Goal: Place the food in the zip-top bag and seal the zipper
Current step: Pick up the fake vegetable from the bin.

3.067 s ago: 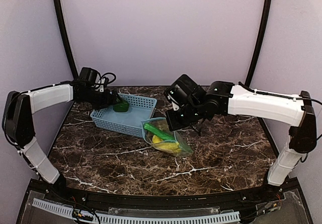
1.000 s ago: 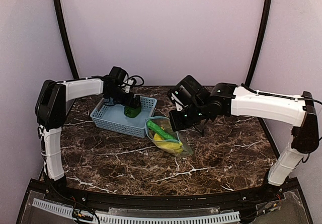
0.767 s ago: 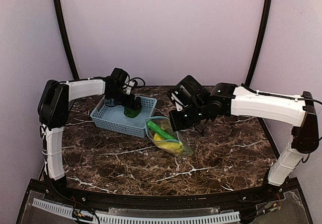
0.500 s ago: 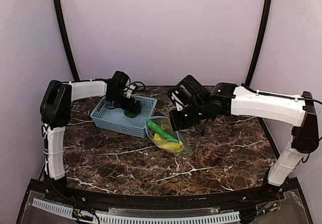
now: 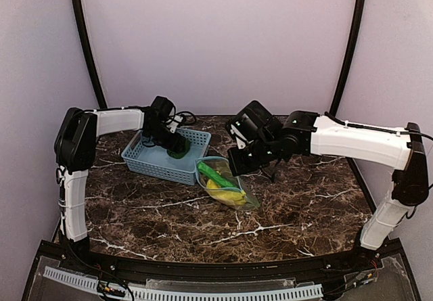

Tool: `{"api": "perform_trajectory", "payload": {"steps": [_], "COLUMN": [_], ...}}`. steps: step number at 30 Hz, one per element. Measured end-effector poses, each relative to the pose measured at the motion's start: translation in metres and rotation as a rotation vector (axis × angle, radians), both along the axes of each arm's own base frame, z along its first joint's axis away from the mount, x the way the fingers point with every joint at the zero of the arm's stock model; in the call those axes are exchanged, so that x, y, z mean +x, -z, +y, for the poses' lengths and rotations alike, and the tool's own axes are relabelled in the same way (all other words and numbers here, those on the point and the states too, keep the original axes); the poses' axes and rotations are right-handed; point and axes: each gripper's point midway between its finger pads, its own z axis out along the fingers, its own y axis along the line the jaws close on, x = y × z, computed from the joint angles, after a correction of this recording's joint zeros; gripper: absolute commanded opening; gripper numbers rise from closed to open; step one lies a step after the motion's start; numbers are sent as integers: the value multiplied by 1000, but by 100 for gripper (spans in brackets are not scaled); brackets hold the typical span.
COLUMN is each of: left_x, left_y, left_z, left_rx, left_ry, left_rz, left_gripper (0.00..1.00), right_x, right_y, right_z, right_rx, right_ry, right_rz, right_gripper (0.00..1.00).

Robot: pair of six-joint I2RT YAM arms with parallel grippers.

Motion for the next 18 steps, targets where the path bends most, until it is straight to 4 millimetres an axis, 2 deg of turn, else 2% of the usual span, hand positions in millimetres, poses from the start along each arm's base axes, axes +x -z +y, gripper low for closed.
{"api": "perform_trajectory", "payload": {"steps": [13,15,18], "left_x": [-2,-7,-18], "left_y": [-3,-10,-36], "left_z": [1,4,10], "left_rx": [4,-2,-29], "left_ry": [-4,-9,-25], "left_rz": [-21,-34,-84], "left_gripper": [54,53,53], "right_x": [0,0,0], "right_y": [0,0,0], "right_z": [0,0,0], "right_rx": [2,2,3], "right_ry": [0,0,1], "right_rz": [-1,-1,-1], "right_gripper": [0,0,0]}}
